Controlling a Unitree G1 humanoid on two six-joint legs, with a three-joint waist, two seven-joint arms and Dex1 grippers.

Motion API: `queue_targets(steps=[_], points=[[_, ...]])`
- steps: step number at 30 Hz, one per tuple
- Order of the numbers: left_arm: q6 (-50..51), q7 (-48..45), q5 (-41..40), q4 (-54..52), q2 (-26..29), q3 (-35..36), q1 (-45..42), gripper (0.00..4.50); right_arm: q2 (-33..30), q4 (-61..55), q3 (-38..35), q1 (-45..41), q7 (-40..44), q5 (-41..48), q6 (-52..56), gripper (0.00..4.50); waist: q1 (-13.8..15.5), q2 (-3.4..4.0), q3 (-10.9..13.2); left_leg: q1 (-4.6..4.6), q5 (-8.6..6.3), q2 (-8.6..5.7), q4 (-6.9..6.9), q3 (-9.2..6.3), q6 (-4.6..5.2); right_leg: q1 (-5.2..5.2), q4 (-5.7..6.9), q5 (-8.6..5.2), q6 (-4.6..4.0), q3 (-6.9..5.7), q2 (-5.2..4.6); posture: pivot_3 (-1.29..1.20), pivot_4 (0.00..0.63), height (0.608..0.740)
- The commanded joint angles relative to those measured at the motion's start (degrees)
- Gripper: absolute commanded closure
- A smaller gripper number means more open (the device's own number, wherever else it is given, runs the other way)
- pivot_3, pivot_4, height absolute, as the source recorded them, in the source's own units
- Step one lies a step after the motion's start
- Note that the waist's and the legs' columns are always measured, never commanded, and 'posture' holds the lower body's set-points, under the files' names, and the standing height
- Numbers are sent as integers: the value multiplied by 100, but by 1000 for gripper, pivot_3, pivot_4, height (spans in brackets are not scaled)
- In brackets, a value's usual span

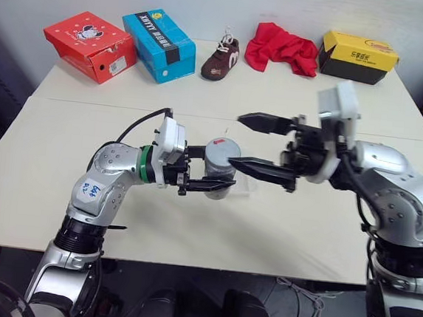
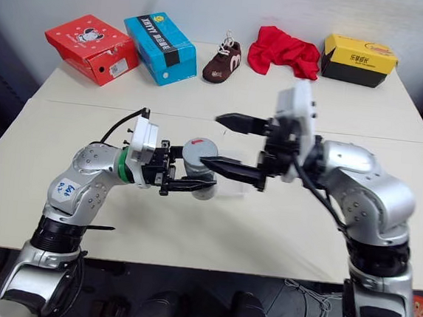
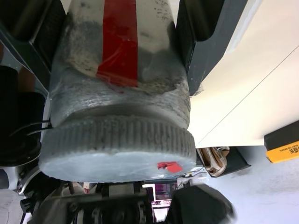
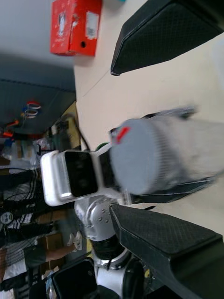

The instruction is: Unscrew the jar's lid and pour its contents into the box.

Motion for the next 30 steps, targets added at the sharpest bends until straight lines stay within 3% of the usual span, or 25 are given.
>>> queue_targets(steps=[1,11,30], points=[[-105,9,-47,-153,-17,23,-23,2129,145,-137,198,-217,-291,-179,18,13,14,0,0,-1,0,0,0,0,0,0,0,0,0,1,-1,0,150,740],[-174,16,-10,-77,54,93,-38,2129,574,-5,535,-271,-647,-561,-76,13,5,0,0,-14,-2,-7,1,-5,4,-3,-3,0,0,-15,27,0,150,740],[-206,98,-35,-161,27,41,56,2129,337,294,280,-64,-454,-741,-213,13,7,0,0,-14,-2,-4,2,-5,4,-4,-3,0,0,-11,38,0,150,740]])
